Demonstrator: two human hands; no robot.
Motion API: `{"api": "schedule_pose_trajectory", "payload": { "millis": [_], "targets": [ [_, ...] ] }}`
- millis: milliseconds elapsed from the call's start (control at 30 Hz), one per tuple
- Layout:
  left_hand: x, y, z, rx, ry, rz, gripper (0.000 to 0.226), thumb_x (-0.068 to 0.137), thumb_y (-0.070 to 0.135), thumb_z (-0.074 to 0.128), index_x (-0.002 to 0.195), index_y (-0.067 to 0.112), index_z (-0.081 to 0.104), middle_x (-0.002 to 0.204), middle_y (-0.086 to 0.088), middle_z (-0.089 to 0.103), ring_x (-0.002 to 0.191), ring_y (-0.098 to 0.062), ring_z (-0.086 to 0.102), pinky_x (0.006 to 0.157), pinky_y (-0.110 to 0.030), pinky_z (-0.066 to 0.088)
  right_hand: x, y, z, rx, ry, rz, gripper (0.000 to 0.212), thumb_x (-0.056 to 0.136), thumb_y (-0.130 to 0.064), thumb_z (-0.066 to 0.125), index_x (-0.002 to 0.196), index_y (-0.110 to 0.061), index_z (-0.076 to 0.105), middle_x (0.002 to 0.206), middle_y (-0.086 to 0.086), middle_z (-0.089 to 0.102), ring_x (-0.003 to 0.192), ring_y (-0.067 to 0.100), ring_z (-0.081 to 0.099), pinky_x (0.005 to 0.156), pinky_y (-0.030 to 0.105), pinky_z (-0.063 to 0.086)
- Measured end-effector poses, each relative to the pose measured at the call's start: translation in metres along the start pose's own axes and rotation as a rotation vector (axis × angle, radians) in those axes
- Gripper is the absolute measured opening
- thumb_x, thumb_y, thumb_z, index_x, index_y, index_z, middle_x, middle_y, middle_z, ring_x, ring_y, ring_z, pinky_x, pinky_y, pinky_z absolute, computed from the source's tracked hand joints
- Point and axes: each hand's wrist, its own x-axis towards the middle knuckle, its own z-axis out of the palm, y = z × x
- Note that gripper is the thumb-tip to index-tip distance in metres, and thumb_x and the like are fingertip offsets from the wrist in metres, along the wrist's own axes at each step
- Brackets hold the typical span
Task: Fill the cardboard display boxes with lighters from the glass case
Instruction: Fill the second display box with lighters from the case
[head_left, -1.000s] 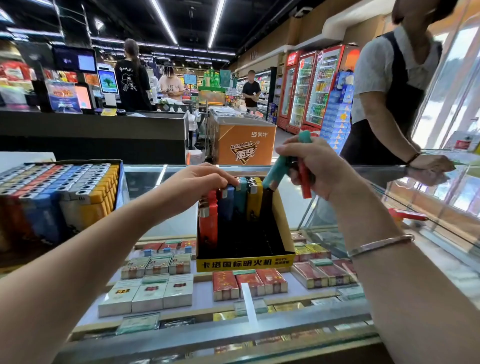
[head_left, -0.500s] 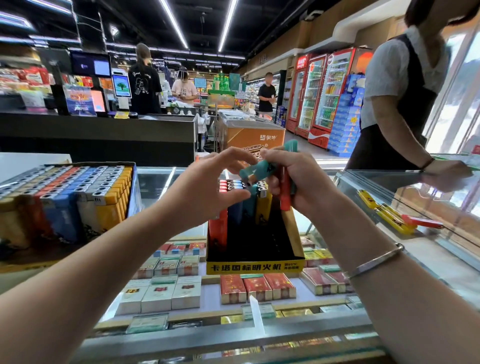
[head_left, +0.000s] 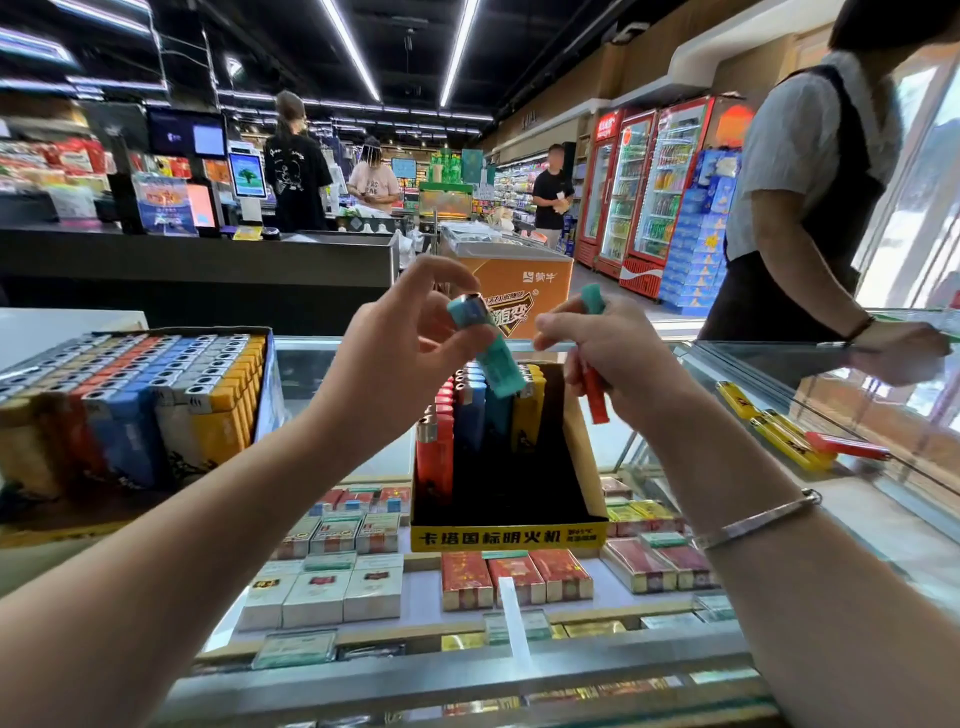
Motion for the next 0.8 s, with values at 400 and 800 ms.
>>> {"api": "schedule_pose_trajectory", "payload": {
  "millis": [400,800],
  "targets": [
    [0.011,-0.005,0.011,0.239,-0.302,-0.152,0.017,0.078,0.029,0.069,0.078,0.041,0.057,0.054,0.018,0.053,0.047,0.001,0.044,0.045,-0.014,0.037,0.012,0.018,-0.01,-0.325,-0.059,0.142,0.017,0.084,-0.012,0.065,0.095,-0.003,0.057,0.064,0.01,0.049,0.042,0.014,0.046,0.036,0.019,0.036],
    [0.017,0.001,-0.005,-0.073,-0.446,-0.434,0.014,0.072,0.018,0.074,0.083,0.017,0.066,0.074,0.003,0.073,0.064,-0.001,0.064,0.058,-0.011,0.049,0.015,0.022,-0.012,-0.293,-0.085,0.141,0.017,0.085,-0.012,0.064,0.095,0.0,0.057,0.065,0.011,0.05,0.033,0.009,0.044,0.035,0.02,0.037]
  ]
}}
